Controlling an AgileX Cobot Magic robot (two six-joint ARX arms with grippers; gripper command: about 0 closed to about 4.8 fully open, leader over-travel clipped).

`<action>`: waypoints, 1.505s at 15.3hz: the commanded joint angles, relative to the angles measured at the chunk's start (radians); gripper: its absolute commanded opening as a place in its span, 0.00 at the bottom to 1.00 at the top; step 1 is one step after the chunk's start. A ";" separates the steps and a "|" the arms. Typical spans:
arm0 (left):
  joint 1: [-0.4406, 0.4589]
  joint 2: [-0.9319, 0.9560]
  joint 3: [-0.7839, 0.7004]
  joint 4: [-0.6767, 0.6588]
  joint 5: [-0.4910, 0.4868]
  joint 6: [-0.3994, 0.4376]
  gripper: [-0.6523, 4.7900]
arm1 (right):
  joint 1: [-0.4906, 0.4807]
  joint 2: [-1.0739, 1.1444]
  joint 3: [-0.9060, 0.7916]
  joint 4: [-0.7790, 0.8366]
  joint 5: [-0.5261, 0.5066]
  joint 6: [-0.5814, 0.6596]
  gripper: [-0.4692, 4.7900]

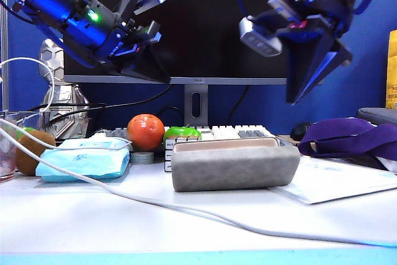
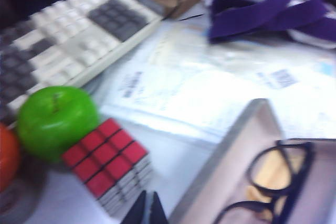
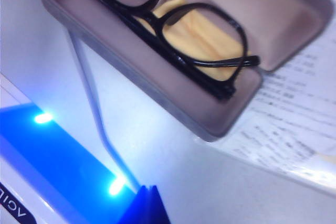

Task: Pick up the glasses, fold the temples of the glasses, place the glasses into the glasses case, and finally close the glasses case.

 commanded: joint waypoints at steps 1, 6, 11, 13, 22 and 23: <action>0.000 0.001 0.004 0.019 0.044 -0.004 0.11 | -0.071 -0.031 0.003 0.050 -0.007 -0.005 0.08; 0.000 0.013 0.004 0.039 0.042 -0.008 0.11 | -0.176 -0.095 0.000 0.076 -0.158 -0.090 0.08; 0.000 0.090 0.005 0.108 0.045 -0.049 0.11 | -0.126 -0.095 -0.192 0.201 -0.306 -0.103 0.08; 0.000 0.101 0.005 0.150 0.045 -0.049 0.11 | -0.126 -0.097 -0.291 0.258 -0.359 -0.090 0.08; -0.002 0.291 0.216 0.106 0.097 -0.050 0.11 | -0.065 -0.096 -0.475 0.605 -0.278 0.129 0.08; -0.002 0.301 0.217 0.106 0.098 -0.053 0.11 | -0.055 -0.096 -0.476 0.608 -0.270 0.129 0.08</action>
